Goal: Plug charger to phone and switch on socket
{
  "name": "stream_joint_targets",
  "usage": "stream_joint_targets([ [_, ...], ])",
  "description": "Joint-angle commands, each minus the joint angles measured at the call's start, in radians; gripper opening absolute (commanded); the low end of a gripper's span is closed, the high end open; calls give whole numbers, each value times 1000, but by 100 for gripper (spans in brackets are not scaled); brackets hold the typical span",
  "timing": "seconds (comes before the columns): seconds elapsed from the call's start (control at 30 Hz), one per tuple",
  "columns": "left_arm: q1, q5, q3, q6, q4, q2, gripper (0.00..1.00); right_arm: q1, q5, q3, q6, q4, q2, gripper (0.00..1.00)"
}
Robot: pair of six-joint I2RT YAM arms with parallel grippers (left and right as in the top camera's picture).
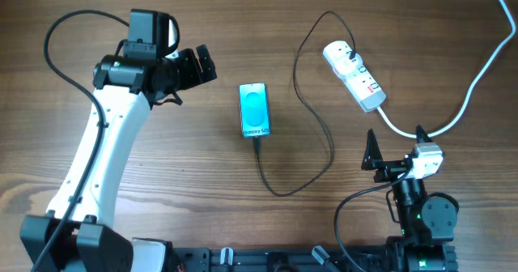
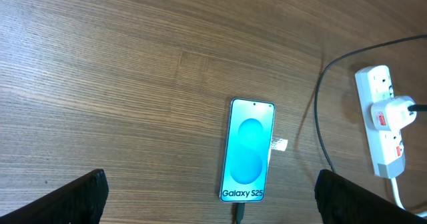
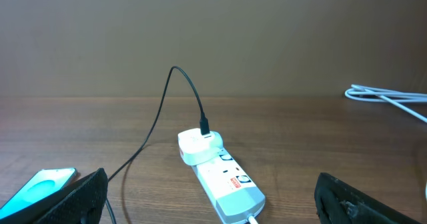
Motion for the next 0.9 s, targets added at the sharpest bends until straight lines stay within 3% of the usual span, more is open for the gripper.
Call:
stream_joint_targets([
  [0.0,0,-10,-5,-8,-2,-88,100,-5,16,-2,-8,1,-14,100],
  [0.5,2,-58,-27,-9,-62,-377,100,-5,16,-2,-9,2,-14,100],
  [0.87,2,-58,-27,-8,-87,-709,100,-5,16,-2,-9,2,-14,100],
])
